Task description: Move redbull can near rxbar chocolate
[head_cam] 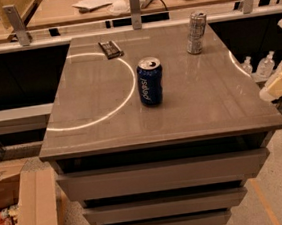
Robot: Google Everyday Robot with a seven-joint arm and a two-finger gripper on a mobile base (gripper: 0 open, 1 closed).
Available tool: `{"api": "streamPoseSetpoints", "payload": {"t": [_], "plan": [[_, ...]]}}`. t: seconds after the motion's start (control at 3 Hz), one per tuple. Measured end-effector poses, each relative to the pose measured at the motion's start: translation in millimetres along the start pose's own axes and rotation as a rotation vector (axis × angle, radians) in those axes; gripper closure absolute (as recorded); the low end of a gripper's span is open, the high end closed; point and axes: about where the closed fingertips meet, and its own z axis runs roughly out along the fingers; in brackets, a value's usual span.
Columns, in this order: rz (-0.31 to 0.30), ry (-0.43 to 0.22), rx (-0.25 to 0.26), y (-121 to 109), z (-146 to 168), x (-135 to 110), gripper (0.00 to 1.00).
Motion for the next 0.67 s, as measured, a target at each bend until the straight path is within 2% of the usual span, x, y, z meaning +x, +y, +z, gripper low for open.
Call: {"api": "streamPoseSetpoints", "payload": {"t": [0.33,0.67], "plan": [[0.087,-0.082,0.101,-33,15,16,0.0],[0.203,-0.174,0.188,-68,34,25,0.0]]}}
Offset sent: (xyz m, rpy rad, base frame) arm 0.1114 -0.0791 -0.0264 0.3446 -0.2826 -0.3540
